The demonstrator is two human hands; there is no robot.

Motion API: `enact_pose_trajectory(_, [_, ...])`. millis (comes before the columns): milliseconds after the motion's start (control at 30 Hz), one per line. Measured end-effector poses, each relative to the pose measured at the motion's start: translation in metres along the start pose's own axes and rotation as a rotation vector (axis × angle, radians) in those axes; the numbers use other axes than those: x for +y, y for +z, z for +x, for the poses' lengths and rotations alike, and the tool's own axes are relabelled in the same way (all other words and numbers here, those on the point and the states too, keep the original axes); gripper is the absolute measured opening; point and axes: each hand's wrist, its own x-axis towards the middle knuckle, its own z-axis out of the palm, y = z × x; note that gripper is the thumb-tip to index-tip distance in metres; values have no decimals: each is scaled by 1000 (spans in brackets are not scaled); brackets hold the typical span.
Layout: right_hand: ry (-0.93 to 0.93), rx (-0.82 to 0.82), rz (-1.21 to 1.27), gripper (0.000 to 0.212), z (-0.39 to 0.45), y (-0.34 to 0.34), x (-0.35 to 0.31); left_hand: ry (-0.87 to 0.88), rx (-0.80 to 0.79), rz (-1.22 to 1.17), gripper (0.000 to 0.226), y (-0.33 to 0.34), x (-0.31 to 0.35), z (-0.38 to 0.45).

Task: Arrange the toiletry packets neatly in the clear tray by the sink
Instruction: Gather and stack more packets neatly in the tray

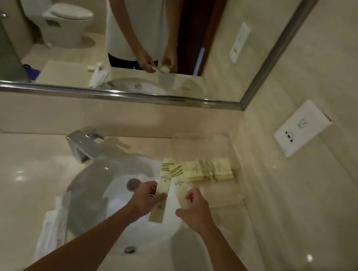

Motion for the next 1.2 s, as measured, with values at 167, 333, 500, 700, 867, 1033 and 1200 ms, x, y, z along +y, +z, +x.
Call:
enact_pose_trajectory(167, [14,1,-91,55,30,-50,38,-65,39,25,7,37,18,27])
enact_pose_trajectory(333, [-1,-7,-234,62,57,-86,64,-68,52,83,5,54,28,47])
enact_pose_trajectory(500, [-41,-90,-383,63,77,-98,71,-92,88,167,7,58,33,50])
enact_pose_trajectory(700, [-114,-129,-568,45,98,-104,67,-42,84,237,5,53,44,59])
enact_pose_trajectory(867, [-174,-126,-667,43,114,-101,65,-57,55,227,14,46,46,69])
enact_pose_trajectory(1033, [-205,-97,-732,50,131,-97,71,-87,24,229,21,43,46,84])
enact_pose_trajectory(1200, [-263,-41,-741,51,145,-90,81,-110,7,174,30,37,42,97])
